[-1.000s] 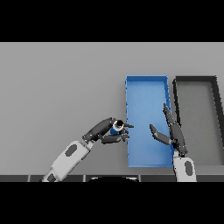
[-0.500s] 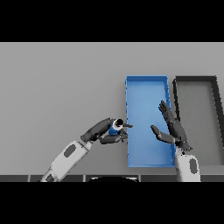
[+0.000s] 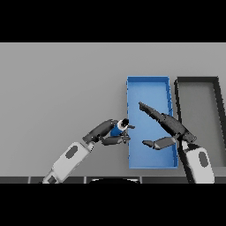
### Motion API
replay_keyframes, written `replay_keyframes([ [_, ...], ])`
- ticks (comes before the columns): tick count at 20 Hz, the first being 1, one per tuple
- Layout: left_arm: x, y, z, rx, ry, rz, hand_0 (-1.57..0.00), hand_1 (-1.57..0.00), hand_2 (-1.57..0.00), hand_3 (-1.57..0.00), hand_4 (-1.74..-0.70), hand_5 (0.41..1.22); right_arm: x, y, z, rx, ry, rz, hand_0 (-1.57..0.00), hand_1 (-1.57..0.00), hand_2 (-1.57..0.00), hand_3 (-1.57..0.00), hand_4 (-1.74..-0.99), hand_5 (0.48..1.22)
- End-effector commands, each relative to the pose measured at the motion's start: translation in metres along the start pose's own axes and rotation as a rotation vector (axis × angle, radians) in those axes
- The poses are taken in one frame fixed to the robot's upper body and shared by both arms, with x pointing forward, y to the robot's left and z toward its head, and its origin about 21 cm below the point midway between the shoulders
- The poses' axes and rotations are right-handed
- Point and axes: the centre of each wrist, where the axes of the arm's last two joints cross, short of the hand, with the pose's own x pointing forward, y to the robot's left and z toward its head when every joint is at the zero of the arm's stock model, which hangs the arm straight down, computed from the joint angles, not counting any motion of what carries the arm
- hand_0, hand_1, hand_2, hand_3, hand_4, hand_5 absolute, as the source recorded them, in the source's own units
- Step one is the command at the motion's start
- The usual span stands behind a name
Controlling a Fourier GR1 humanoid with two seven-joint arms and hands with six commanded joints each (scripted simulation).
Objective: Pick up the blue pipe and place it into the blue bin.
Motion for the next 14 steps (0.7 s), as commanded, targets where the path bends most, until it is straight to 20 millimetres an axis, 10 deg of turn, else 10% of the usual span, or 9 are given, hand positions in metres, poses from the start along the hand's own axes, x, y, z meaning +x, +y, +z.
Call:
replay_keyframes([
  [1,-0.002,0.002,0.002,0.004,0.006,-0.011,-1.57,-1.57,-1.57,-1.44,-1.73,1.221,0.005,0.001,-0.005,0.031,-0.005,0.011,0.0,0.0,0.0,0.0,-1.297,0.522],
  [14,-0.003,0.008,-0.003,-0.034,-0.011,0.024,-1.57,-1.57,-1.57,-1.51,-1.73,1.221,0.029,0.024,-0.087,0.332,-0.027,0.075,0.0,0.0,0.0,0.0,-1.226,0.52],
])
